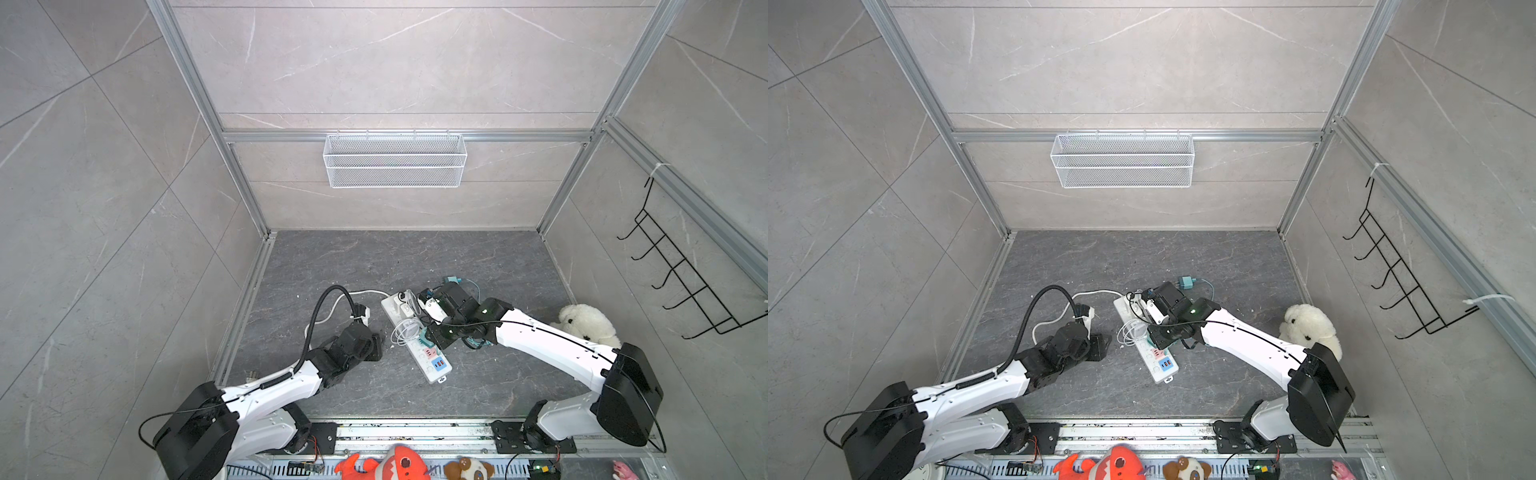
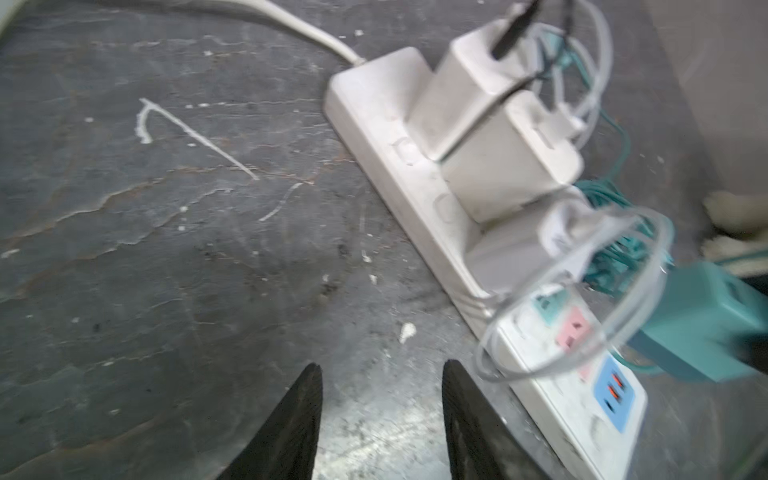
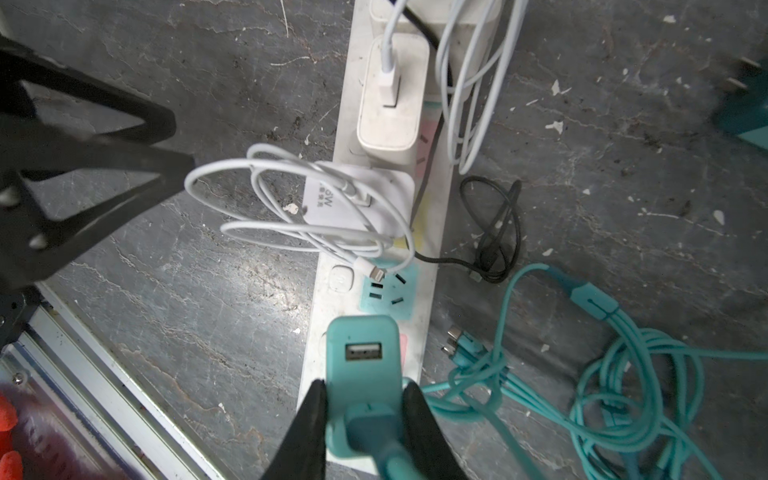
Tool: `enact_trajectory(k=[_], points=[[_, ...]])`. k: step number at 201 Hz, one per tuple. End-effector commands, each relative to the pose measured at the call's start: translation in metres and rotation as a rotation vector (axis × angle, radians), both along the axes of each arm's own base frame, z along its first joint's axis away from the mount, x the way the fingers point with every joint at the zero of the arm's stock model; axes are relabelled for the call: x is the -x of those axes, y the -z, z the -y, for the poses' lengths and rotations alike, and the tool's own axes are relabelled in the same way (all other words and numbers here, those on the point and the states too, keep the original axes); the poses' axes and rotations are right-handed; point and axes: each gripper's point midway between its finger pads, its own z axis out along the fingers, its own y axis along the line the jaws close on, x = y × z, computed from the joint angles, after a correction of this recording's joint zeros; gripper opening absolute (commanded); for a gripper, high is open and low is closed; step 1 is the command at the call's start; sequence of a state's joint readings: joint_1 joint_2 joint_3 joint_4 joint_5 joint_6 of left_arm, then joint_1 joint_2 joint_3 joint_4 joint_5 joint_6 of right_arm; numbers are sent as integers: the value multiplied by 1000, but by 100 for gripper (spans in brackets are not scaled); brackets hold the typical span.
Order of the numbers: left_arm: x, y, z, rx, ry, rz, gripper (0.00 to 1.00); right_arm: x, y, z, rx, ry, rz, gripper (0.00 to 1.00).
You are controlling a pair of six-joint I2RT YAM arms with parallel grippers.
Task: Insert the plug
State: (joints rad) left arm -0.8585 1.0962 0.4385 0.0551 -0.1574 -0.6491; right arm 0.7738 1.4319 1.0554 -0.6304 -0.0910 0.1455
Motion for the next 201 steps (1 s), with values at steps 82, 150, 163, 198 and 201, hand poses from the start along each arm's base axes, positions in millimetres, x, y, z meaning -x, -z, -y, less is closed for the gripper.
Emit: enact_trajectory(k=[82,150,163,198,201], points=[[0,7,44,-61,61,81,60,5,-5,-5,-44,-6,1,1],[-33,1,58,11,-22,134,61,8,3,-10,-26,-3,-8,1],[-38,3,59,25,-27,142,55,9,3,-7,-19,2,-4,1],[-43,-4,58,52,-12,184,34,10,2,1,-6,23,12,1],[-43,-5,57,51,-10,184,34,10,2,2,-3,26,14,1]])
